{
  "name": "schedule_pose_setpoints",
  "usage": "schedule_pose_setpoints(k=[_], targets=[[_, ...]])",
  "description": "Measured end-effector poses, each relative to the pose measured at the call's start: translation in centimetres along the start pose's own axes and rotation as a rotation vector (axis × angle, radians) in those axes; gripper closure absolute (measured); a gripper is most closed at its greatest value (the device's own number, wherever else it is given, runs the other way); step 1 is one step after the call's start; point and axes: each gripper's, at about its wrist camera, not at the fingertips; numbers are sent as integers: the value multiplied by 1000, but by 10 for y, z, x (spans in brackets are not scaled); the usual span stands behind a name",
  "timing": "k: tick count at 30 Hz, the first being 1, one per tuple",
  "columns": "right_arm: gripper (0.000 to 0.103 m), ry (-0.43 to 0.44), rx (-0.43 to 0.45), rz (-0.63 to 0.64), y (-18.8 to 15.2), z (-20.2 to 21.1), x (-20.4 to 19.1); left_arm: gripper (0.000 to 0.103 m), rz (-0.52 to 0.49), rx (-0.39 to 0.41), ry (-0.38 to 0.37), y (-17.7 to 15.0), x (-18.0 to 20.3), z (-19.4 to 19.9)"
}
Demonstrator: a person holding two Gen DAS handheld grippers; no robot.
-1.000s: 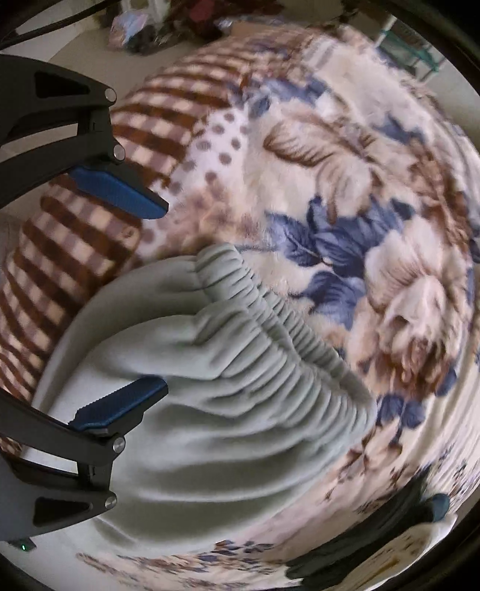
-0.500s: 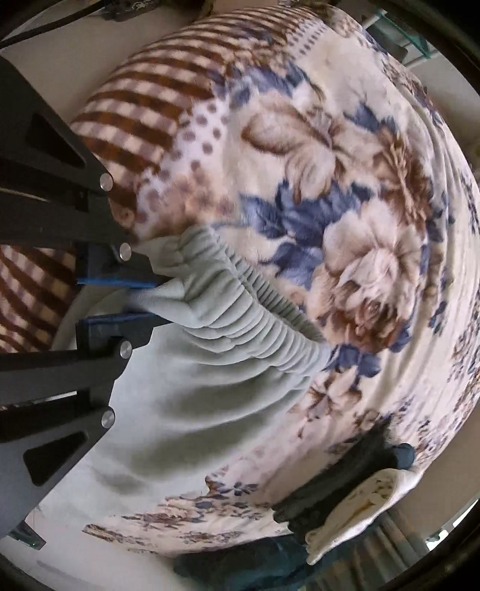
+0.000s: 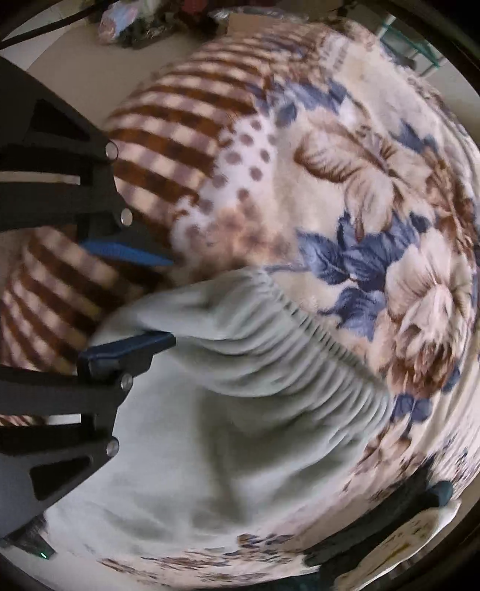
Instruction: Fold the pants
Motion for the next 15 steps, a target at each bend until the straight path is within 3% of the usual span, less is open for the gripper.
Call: schedule_pose_setpoints(k=[1,2,5,8,10,15], targets=[[50,29,-12,14,2,4,1,64,-32,-4,35,-8,7,5],[31,44,-7,38,3,11,3,53,-74,-13,65,-18,20,9],[30,78,70,96,2,40,8,21,-206,7,109,-47,64,19],[30,70,124,126,9,70,25,18,-364,63,95,-81,132,28],[30,78,181,85,18,99,56,18,-455,60,72,-104,186,25],[30,64,398,-110,98,181,150,18,-567,41,9,-145,308,7]])
Point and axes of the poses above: each gripper's, at about its wrist camera, not at the fingertips, and z roughly against the way its jaws point, x to its right, y to its top, and after that the axes turned 3 degrees about -y, right-handed
